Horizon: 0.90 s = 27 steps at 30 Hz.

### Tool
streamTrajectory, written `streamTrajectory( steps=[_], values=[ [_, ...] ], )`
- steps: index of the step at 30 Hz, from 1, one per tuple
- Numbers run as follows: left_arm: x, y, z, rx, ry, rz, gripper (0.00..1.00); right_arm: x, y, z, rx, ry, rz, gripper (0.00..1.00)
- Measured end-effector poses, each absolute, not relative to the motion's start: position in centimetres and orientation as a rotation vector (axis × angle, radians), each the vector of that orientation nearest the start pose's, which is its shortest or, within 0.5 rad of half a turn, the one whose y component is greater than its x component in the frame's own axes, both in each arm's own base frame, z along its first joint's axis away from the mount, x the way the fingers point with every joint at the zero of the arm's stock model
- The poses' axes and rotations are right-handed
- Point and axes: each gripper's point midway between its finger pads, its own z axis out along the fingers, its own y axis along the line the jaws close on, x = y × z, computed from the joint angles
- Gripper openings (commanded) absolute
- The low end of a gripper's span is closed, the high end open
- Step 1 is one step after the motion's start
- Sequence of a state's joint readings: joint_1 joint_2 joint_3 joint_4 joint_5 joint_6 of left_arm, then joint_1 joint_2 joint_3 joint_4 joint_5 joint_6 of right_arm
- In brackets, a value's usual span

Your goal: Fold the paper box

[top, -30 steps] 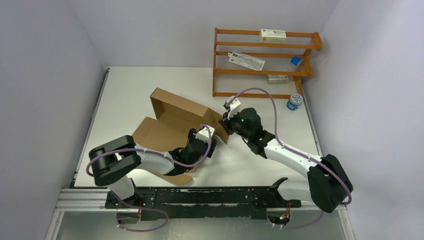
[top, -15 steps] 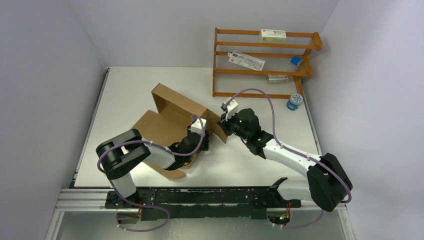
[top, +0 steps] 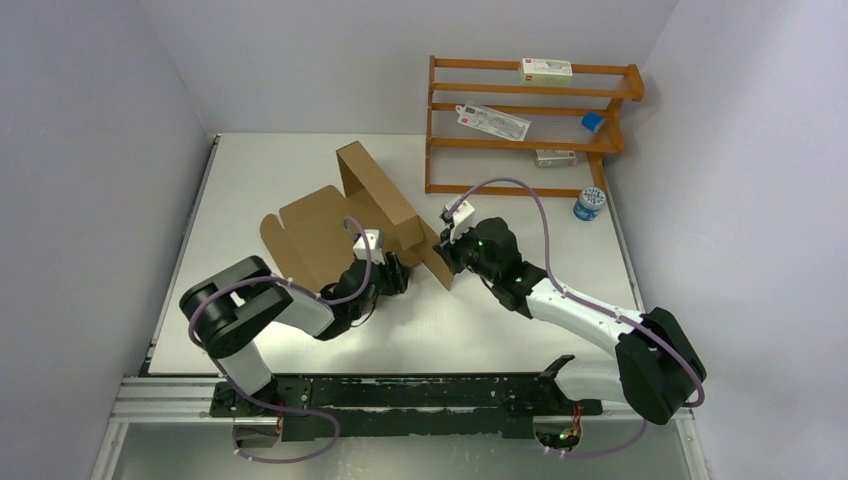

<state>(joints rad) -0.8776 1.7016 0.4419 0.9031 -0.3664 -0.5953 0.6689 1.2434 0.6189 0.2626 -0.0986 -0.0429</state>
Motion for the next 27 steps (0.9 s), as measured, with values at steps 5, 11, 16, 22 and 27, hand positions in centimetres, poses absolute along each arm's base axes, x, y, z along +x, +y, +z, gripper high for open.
streamTrajectory(
  steps=[5, 11, 16, 22, 27],
  values=[
    [29.9, -28.0, 5.5, 0.007, 1.919, -0.610, 0.62, 29.1, 25.5, 14.2, -0.769, 1.812, 0.526, 0.00],
    [31.0, -28.0, 6.2, 0.027, 1.887, -0.555, 0.61, 28.6, 26.1, 14.5, -0.810, 1.807, 0.544, 0.00],
    [31.3, -28.2, 5.9, 0.033, 1.879, -0.557, 0.55, 28.7, 25.9, 14.3, -0.789, 1.835, 0.539, 0.00],
    [30.4, -27.7, 2.5, 0.054, 1.959, -0.540, 0.51, 29.3, 25.7, 15.1, -0.657, 1.888, 0.547, 0.00],
    [30.2, -27.7, 2.5, 0.015, 1.959, -0.586, 0.49, 29.9, 25.4, 15.4, -0.549, 1.942, 0.532, 0.00]
  ],
)
